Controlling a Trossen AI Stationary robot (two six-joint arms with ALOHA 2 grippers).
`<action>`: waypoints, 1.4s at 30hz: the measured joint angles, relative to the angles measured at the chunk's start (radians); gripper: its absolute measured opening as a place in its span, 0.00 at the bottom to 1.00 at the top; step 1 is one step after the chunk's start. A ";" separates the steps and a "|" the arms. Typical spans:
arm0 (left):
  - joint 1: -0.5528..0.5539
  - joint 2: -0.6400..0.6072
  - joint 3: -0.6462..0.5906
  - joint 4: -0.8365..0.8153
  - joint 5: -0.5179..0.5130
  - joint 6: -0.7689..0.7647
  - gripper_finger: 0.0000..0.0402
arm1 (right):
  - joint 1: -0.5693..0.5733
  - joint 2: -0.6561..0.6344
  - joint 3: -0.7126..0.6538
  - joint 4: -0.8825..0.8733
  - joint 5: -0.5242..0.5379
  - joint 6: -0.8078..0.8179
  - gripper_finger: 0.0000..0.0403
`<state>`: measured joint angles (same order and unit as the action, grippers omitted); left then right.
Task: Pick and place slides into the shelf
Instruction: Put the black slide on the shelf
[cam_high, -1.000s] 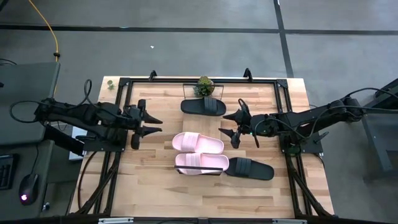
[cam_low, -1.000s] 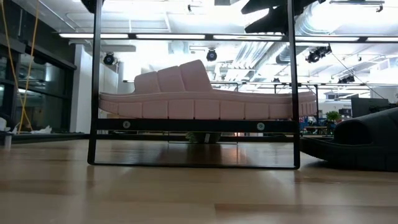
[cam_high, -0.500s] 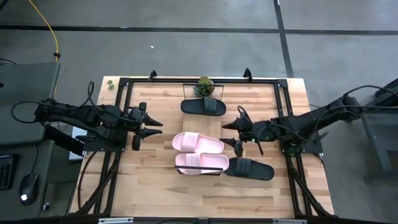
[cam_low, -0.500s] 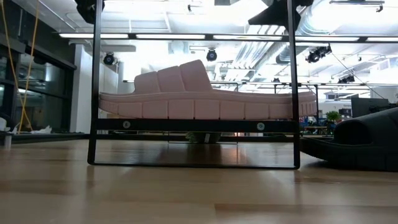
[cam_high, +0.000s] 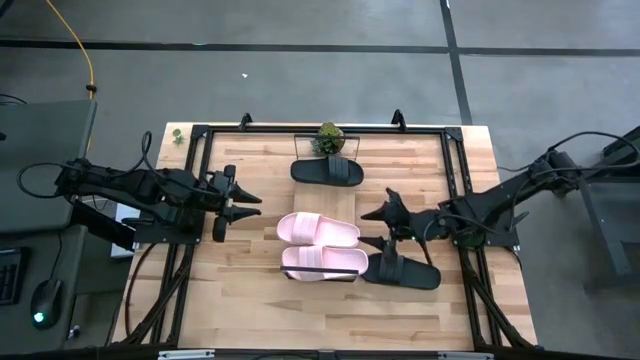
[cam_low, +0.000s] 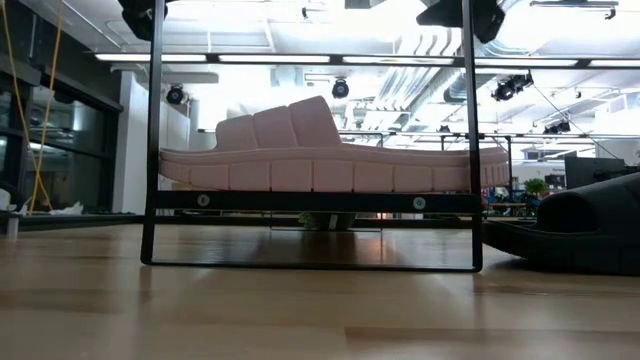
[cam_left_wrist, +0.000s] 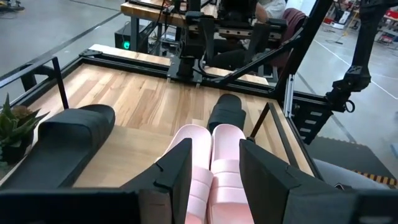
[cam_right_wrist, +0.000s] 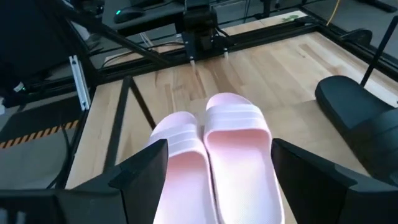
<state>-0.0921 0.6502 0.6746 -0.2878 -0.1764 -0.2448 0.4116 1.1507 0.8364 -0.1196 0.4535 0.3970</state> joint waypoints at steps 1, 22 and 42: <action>0.000 0.000 0.000 0.000 0.000 -0.002 0.29 | 0.013 0.000 0.000 -0.003 0.013 0.006 0.68; 0.000 0.000 0.000 -0.015 0.000 -0.030 0.29 | 0.233 0.078 -0.001 -0.033 0.147 -0.025 0.68; 0.000 0.000 0.000 -0.029 0.000 -0.049 0.29 | 0.413 0.116 -0.002 -0.241 0.281 -0.128 0.68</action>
<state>-0.0923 0.6502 0.6750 -0.3172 -0.1764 -0.2939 0.8246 1.2663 0.8349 -0.3605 0.7344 0.2688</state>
